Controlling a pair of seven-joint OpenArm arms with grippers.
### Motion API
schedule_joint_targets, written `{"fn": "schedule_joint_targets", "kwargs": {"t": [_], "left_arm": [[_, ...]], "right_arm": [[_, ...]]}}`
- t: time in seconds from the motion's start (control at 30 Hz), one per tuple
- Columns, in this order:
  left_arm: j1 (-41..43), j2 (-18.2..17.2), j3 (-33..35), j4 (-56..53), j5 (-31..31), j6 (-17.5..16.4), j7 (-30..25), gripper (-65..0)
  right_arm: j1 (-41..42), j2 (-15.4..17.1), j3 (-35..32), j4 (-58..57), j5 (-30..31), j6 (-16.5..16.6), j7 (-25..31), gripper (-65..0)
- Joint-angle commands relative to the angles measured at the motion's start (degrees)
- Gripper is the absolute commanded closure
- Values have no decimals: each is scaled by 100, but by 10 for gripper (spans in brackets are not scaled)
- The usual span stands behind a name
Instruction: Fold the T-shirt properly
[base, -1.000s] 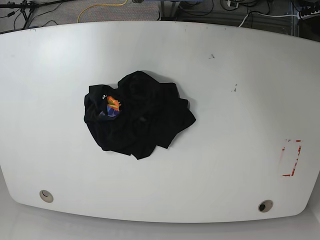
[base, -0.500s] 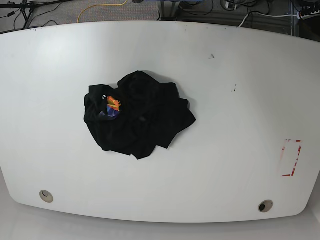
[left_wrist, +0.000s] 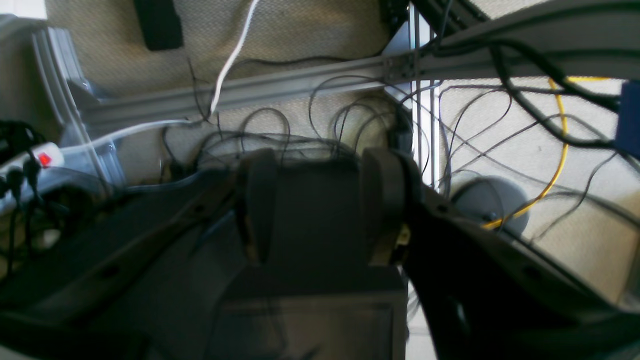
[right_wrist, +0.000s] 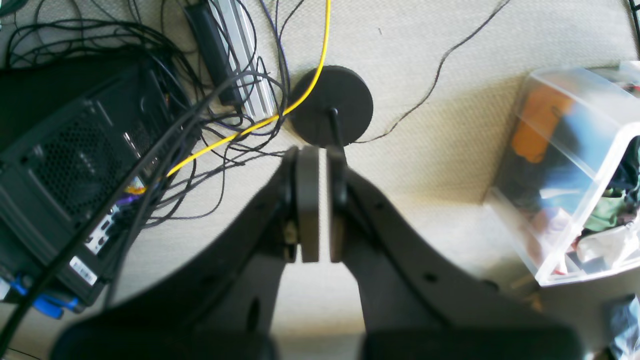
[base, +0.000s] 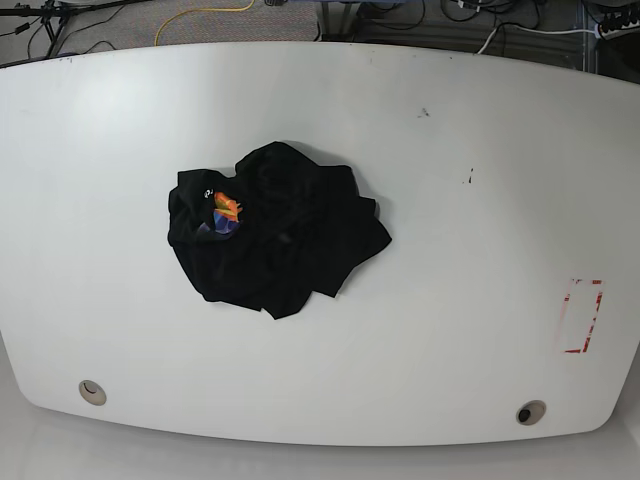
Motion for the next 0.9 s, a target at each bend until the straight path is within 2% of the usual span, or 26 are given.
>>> {"fn": "schedule_joint_targets", "kwargs": {"t": [0.0, 0.4, 0.87], "left_arm": [[83, -4, -12, 116, -20, -14, -47, -249], [-92, 58, -19, 35, -17, -15, 25, -251], [-230, 36, -21, 11, -50, -8, 69, -251]], "right_arm": [[-104, 9, 36, -48, -14, -23, -21, -18], [183, -40, 74, -560, -28, -42, 87, -19], [278, 0, 67, -499, 21, -12, 130, -17]]}}
